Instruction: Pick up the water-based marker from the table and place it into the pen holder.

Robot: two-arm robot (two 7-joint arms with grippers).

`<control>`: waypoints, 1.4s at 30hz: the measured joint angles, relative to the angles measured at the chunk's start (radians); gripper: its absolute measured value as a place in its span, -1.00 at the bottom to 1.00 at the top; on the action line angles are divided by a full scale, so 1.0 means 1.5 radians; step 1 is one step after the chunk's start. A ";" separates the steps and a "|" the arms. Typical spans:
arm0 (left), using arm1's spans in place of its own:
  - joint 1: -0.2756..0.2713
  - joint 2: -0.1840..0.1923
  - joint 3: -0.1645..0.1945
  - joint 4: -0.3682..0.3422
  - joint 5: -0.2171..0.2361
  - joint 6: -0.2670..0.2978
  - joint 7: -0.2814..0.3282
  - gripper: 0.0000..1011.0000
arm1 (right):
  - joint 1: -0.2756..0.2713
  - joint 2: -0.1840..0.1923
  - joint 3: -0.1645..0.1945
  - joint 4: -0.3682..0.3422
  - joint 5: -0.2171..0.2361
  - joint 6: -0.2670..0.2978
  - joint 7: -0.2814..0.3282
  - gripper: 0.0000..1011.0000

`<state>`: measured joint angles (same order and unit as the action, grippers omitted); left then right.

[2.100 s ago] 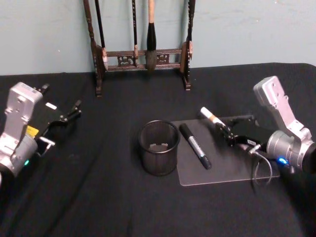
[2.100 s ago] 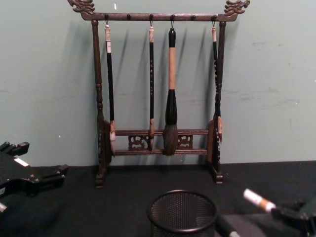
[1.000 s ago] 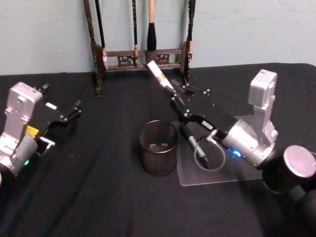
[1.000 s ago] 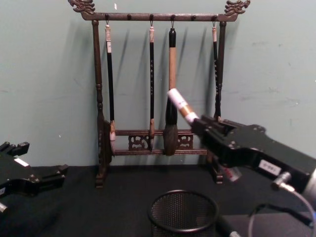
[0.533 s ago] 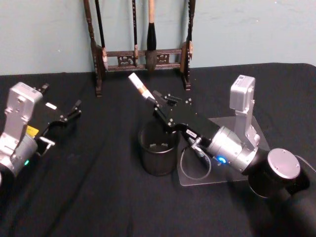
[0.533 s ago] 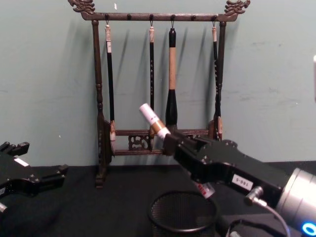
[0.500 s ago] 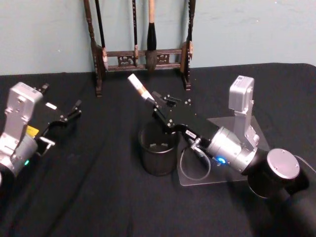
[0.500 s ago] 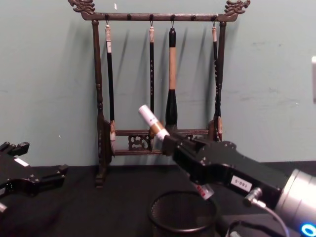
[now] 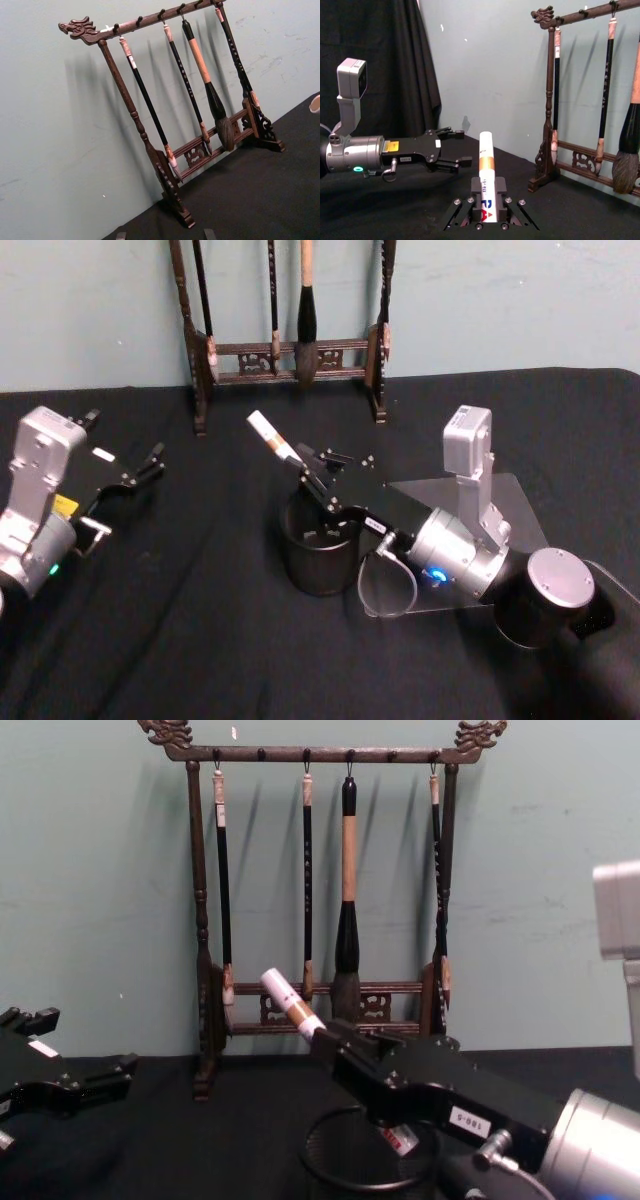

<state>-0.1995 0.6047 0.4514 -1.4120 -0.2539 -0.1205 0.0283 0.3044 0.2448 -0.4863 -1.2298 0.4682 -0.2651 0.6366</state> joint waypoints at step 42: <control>0.000 0.000 0.000 0.000 0.000 0.000 0.000 0.98 | -0.001 0.001 -0.007 0.004 -0.013 0.002 -0.007 0.45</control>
<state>-0.1995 0.6047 0.4514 -1.4119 -0.2539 -0.1206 0.0283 0.3024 0.2470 -0.4973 -1.2238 0.4480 -0.2625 0.6268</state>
